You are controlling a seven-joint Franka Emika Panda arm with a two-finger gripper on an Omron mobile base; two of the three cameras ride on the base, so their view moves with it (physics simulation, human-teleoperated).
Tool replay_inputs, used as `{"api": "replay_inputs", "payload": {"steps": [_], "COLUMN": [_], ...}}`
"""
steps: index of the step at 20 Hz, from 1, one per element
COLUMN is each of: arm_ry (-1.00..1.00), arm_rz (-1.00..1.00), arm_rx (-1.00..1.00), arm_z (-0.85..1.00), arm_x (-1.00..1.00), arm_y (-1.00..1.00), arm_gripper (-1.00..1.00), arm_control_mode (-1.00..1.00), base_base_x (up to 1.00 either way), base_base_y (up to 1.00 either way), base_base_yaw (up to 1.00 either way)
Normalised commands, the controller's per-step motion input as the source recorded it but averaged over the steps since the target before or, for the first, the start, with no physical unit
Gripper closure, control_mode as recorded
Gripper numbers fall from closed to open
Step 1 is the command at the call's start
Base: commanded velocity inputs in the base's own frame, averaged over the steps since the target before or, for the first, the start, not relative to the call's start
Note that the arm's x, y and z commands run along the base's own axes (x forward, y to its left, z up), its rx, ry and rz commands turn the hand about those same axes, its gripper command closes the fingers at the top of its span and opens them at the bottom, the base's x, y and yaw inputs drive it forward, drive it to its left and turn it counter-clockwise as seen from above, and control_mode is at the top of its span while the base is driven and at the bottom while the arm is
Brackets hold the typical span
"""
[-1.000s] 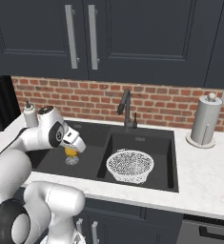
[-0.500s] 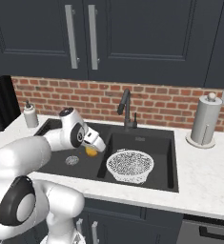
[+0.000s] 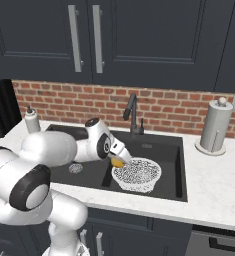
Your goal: Put the colander in the sink, put the tangerine, mango, kiwi in the colander, and turn on the sink faucet and pour water over the colander.
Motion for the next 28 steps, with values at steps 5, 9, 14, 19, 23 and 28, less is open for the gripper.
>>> {"api": "replay_inputs", "payload": {"steps": [5,9,14,19,23,28], "arm_ry": [0.00,0.00,0.00,0.00,0.00,-0.01], "arm_rz": [-0.03,0.00,0.00,0.00,0.00,0.00], "arm_rx": [0.00,0.00,0.00,0.00,0.00,0.00], "arm_z": [-0.39,-0.44,-0.35,-0.26,-0.06,0.00], "arm_x": [0.00,0.02,0.05,0.04,0.03,0.00], "arm_y": [-0.50,-0.31,-0.09,0.00,0.00,-0.10], "arm_gripper": [1.00,1.00,1.00,-1.00,-1.00,-1.00], "arm_control_mode": [-1.00,-1.00,-1.00,-1.00,-1.00,-1.00], "base_base_x": [0.00,0.00,0.00,0.00,0.00,0.00], "base_base_y": [0.00,0.00,0.00,0.00,0.00,0.00], "base_base_yaw": [0.00,0.00,0.00,0.00,0.00,0.00]}}
